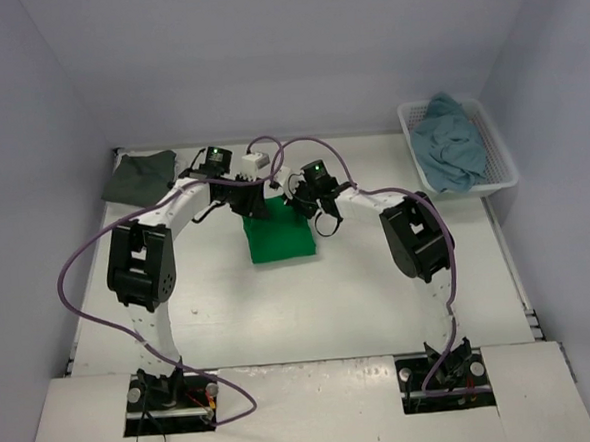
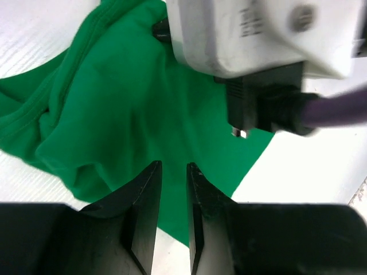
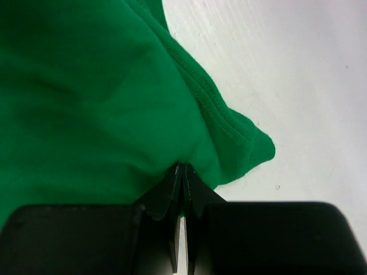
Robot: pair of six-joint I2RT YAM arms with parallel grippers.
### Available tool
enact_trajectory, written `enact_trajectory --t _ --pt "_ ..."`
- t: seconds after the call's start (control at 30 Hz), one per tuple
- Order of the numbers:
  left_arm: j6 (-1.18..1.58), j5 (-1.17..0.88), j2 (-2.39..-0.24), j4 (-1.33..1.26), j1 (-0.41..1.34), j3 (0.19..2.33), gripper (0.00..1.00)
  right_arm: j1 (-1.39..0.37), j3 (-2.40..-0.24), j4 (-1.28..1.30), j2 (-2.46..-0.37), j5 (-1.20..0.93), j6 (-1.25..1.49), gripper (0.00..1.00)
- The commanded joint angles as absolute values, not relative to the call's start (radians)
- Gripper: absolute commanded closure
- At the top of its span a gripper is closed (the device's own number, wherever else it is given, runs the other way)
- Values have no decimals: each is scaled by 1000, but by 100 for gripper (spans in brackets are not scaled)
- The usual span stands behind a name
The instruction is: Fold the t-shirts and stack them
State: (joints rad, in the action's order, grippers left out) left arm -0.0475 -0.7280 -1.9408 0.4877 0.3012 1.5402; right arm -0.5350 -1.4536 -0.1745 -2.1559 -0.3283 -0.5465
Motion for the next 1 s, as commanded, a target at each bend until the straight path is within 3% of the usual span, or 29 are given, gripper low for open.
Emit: enact_trajectory --t 0.0,0.23,0.37,0.57,0.87,0.97 --pt "-31 -770 -1933 410 301 1575 81 -520 -1505 -196 -2174 -368 -541 100" --pt "-48 -739 -1990 390 301 1606 82 -514 -1516 -189 -2172 -383 -537 100" --pt "-51 -719 -2013 390 301 1626 82 -514 -1508 -155 -2126 -390 -537 90" --pt "-54 -713 -2013 388 304 1631 82 -514 -1450 -134 -2005 -399 -529 87" --pt "-60 -703 -2002 396 324 1618 82 -514 -1416 -84 -1853 -405 -526 85" --pt "-66 -684 -1991 402 331 1628 82 -515 -1424 -69 -1847 -420 -525 89"
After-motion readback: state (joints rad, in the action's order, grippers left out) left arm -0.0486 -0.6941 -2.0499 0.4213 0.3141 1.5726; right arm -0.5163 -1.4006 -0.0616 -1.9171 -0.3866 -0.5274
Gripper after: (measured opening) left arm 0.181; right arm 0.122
